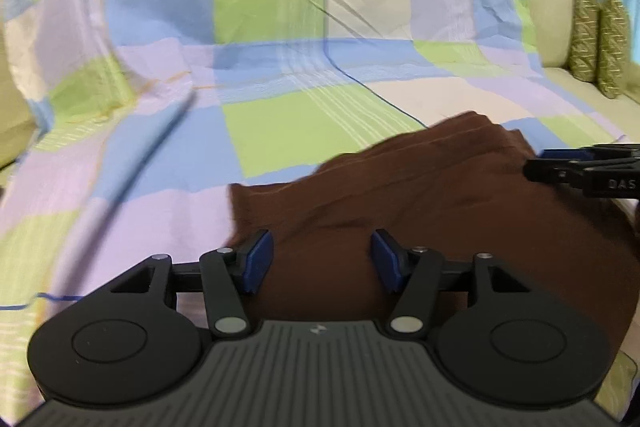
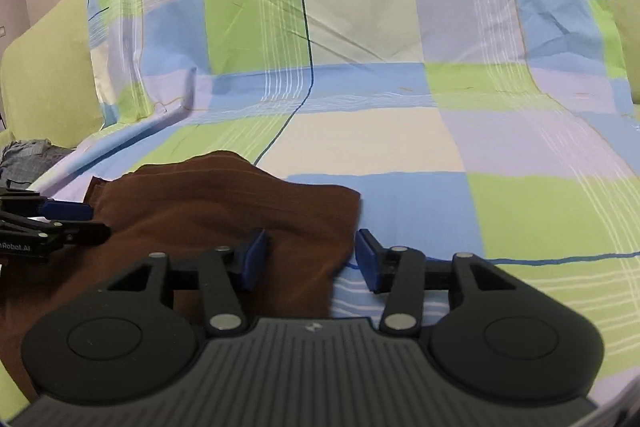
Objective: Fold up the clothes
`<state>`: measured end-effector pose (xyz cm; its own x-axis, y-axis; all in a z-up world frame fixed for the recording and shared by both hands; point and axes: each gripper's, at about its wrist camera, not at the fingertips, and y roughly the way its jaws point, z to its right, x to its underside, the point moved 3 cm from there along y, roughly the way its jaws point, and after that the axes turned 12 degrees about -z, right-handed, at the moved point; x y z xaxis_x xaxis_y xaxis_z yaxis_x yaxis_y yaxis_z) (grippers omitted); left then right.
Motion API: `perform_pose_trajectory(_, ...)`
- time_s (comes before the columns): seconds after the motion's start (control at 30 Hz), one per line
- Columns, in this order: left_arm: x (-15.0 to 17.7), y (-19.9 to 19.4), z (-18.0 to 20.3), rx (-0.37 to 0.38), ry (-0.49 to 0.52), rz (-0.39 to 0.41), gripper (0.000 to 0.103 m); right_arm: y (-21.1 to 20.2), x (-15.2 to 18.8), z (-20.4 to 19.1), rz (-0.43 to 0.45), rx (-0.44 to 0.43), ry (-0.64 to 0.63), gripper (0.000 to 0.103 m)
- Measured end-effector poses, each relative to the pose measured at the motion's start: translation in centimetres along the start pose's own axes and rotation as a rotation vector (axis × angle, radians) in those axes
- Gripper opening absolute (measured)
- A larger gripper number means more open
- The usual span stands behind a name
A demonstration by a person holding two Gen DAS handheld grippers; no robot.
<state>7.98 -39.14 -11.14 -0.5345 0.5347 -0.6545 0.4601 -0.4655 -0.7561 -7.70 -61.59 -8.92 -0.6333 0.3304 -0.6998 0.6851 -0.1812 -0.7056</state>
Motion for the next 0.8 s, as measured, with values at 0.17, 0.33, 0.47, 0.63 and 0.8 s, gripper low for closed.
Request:
perform_pose_trajectory(0.17,-1.5,-1.0,0.1,-0.005,-0.003,0.052,0.055,-2.2,-1.7,-2.7,0.062,-0.01,-0.052,0.04)
perform_pose_trajectory(0.33,-3.0,1.6,0.6,-0.037,0.04,0.029,0.057,-0.1,-2.9,-5.1,0.031,-0.041,-0.109,0.038)
perform_pose_trajectory(0.47,-2.7,3.3,-1.4,-0.107,0.032,-0.005,0.056,2.0,-2.9,-3.1,-0.025,-0.081,-0.057,0.045)
perform_pose_trajectory(0.63,-1.4,0.8,-4.7,-0.105,-0.019,0.008,0.054,-1.3,-2.6,-0.7,0.031,-0.056,0.027,0.043)
perform_pose_trajectory(0.8,1.5,-4.2,-5.7,-0.044,-0.043,0.038,0.054,-4.5,-2.7,-2.7,0.067,-0.119,-0.063,0.043)
